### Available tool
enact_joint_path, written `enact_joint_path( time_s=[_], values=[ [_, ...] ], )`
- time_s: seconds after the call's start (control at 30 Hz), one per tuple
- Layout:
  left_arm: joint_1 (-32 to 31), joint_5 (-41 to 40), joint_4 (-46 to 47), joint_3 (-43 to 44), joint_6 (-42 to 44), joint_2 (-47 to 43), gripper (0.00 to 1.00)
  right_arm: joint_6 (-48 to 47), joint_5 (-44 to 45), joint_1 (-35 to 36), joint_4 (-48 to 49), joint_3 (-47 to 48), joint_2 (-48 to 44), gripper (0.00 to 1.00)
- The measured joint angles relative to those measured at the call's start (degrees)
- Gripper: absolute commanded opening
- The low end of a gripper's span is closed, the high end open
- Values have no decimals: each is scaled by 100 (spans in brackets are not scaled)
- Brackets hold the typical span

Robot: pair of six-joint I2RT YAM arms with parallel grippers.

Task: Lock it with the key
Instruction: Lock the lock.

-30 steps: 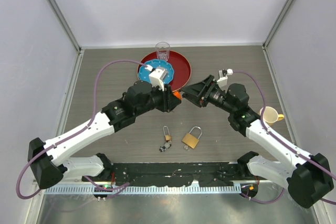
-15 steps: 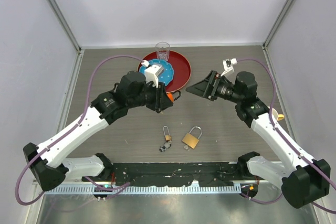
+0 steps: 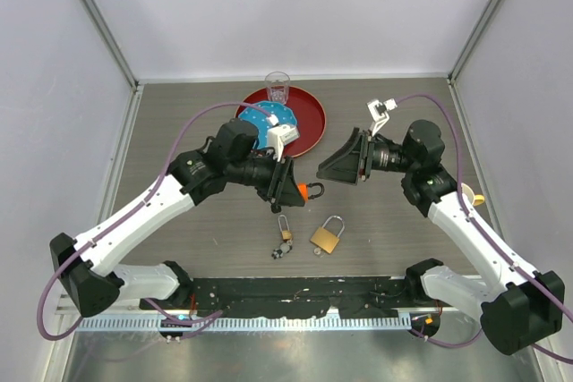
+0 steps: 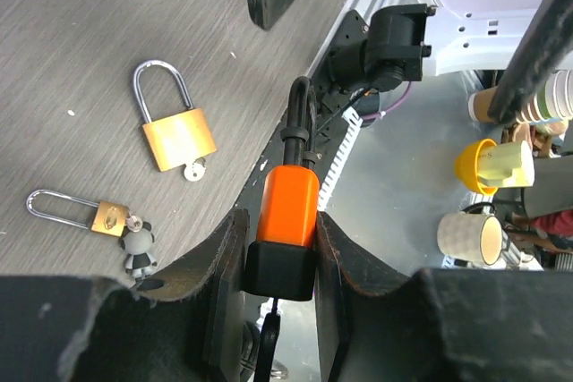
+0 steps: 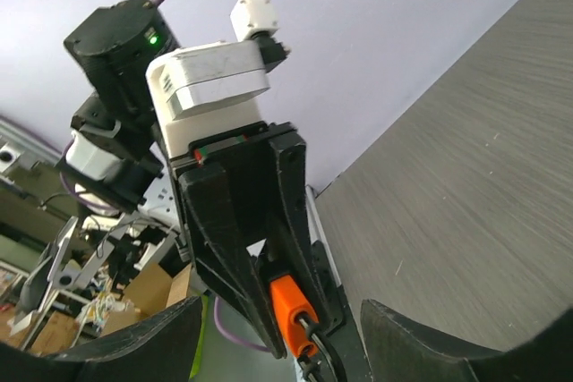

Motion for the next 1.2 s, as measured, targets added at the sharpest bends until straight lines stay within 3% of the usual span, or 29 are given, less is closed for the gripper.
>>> enact_joint_path(
  time_s=[0.3, 0.37, 0.47, 0.6, 0.8, 0.93, 1.0, 1.2],
  values=[
    [0, 326, 299, 13, -92, 109, 0, -518, -275, 269, -413, 7, 72, 63],
    [0, 374, 341, 31, -127, 111, 0, -586, -313, 339, -481, 7, 72, 56],
    [0, 463, 393, 72, -140, 144, 0, -688, -361, 396, -514, 7, 83, 38],
    [0, 568, 448, 101, -136, 188, 0, -737, -413, 407, -553, 9, 101, 2],
    [0, 721, 470, 101, 0, 160, 2, -697, -627, 407, -553, 66, 96, 2],
    [-4, 544, 514, 98, 0, 96, 21, -573, -483, 409, -496, 57, 57, 2],
    [-13, 398, 636, 66, -9, -17, 25, -354, -328, 409, -286, -9, -26, 1],
    [-87, 127, 1250, -354, -229, -522, 47, 708, 293, 520, 859, -586, -433, 2]
  ],
)
